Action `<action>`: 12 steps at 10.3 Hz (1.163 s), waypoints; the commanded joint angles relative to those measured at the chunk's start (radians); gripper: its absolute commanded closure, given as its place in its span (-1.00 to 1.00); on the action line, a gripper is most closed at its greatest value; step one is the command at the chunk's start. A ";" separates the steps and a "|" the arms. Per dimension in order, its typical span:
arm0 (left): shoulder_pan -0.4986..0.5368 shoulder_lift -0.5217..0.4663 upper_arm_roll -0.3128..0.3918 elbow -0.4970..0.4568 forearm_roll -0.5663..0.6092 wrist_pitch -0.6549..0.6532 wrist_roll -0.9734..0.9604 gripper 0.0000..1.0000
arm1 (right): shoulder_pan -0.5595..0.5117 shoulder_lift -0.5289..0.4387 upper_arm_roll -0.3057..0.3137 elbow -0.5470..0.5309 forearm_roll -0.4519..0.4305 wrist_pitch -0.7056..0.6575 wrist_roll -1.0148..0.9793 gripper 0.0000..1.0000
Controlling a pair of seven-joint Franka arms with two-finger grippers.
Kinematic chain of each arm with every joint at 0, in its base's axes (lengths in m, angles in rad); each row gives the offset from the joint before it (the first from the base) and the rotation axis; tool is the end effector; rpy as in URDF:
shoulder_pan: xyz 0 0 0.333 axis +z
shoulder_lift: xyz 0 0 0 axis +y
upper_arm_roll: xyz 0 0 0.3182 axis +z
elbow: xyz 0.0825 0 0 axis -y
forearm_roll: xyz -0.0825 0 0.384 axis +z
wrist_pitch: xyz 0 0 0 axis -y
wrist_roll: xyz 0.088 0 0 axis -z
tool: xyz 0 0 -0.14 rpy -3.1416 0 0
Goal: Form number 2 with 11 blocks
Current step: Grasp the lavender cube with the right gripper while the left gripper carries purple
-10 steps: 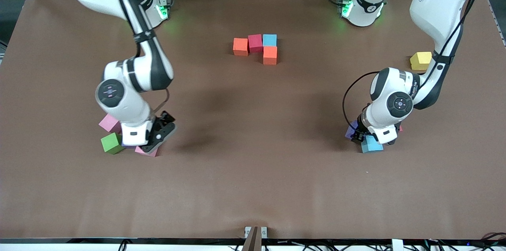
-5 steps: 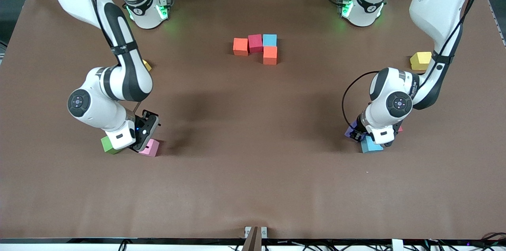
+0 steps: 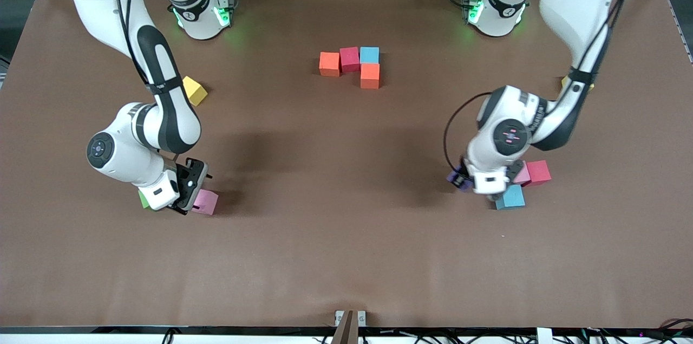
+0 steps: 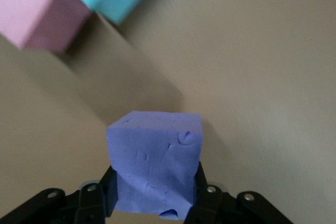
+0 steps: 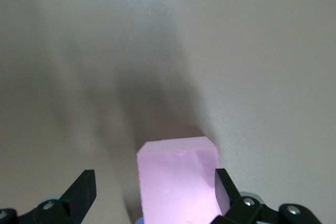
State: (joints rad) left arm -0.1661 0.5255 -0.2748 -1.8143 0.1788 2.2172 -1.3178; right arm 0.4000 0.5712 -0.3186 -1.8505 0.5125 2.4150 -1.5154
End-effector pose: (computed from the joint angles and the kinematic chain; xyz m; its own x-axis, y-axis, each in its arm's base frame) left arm 0.5835 -0.2558 0.2202 0.7023 0.7113 -0.0295 0.7066 -0.7015 -0.0929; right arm 0.6454 0.0743 0.1982 0.2933 0.9389 0.1799 0.9543 -0.2990 0.0044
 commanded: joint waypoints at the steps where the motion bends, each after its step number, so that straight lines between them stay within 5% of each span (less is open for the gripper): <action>1: -0.143 -0.024 0.009 0.013 0.024 -0.066 -0.011 0.76 | -0.030 0.042 0.019 0.020 0.034 0.056 -0.057 -1.00; 5: -0.301 -0.036 -0.001 0.018 0.025 -0.071 0.028 0.97 | -0.040 0.075 0.019 0.019 0.095 0.064 -0.065 -1.00; 6: -0.329 -0.051 -0.015 0.016 0.025 -0.071 0.081 0.97 | -0.036 0.073 0.019 0.022 0.096 0.059 -0.065 -0.71; 7: -0.331 -0.059 -0.033 0.016 0.025 -0.071 0.142 0.97 | -0.032 0.073 0.019 0.028 0.096 0.055 -0.059 0.00; 8: -0.329 -0.061 -0.055 0.016 0.025 -0.071 0.197 0.97 | -0.032 0.072 0.019 0.048 0.096 0.052 -0.051 0.42; 9: -0.331 -0.062 -0.069 0.015 0.025 -0.071 0.247 0.96 | -0.029 0.069 0.018 0.069 0.096 0.046 -0.046 0.67; 12: -0.342 -0.061 -0.128 -0.012 0.077 -0.056 0.261 0.98 | -0.017 0.058 0.019 0.112 0.096 -0.034 -0.034 0.80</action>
State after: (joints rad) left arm -0.5042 0.4797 -0.3746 -1.8004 0.2077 2.1652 -1.0654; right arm 0.3838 0.6371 -0.3063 -1.7609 0.5860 2.4166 -1.5446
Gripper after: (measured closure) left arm 0.436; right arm 0.366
